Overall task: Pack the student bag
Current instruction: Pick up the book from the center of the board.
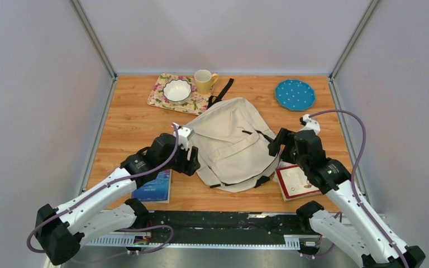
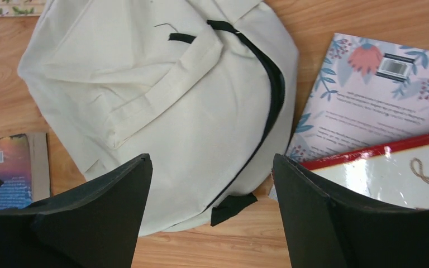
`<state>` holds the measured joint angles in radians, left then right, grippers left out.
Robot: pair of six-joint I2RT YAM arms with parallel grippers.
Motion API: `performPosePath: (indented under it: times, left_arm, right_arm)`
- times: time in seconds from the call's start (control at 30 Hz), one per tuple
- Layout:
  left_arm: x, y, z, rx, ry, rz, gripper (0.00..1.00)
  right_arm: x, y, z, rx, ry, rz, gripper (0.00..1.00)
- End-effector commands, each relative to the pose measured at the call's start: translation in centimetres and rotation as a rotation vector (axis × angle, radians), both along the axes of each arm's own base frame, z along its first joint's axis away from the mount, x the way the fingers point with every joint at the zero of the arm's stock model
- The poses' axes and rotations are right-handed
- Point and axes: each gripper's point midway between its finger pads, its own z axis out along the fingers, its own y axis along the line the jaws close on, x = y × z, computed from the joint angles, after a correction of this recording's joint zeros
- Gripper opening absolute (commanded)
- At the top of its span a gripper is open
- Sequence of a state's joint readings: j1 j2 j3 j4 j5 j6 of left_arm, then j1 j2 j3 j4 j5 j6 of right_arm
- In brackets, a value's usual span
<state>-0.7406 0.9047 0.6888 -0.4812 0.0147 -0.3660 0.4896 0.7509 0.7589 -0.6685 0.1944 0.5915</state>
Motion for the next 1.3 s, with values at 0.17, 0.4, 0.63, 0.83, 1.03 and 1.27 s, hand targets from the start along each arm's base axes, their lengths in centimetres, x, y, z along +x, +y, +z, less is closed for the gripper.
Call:
performPosePath:
  times: [0.17, 0.4, 0.63, 0.83, 1.03, 1.27]
  left_arm:
    - [2.0, -0.4, 1.8, -0.007, -0.077, 0.034, 0.77]
    - [4.1, 5.5, 2.8, 0.199, -0.163, 0.288, 0.80]
    - [3.5, 12.9, -0.6, 0.211, -0.037, 0.543, 0.86]
    - [2.8, 18.0, -2.7, 0.061, 0.091, 0.766, 0.87]
    - [0.7, 21.4, -4.7, 0.167, 0.207, 0.890, 0.94]
    - [1.4, 20.7, -6.4, 0.044, 0.269, 0.880, 0.97]
  right_arm:
    - [-2.3, -1.1, -1.2, 0.007, 0.093, -0.044, 0.83]
    - [-4.0, 8.2, 0.8, 0.350, 0.095, 0.370, 0.83]
    - [-4.8, 12.9, 0.5, 0.312, 0.150, 0.526, 0.83]
    - [-5.9, 16.8, -0.8, 0.301, 0.220, 0.567, 0.84]
    - [-6.7, 18.2, 0.1, 0.346, 0.196, 0.606, 0.84]
    - [-8.0, 23.1, -1.3, 0.339, 0.283, 0.745, 0.84]
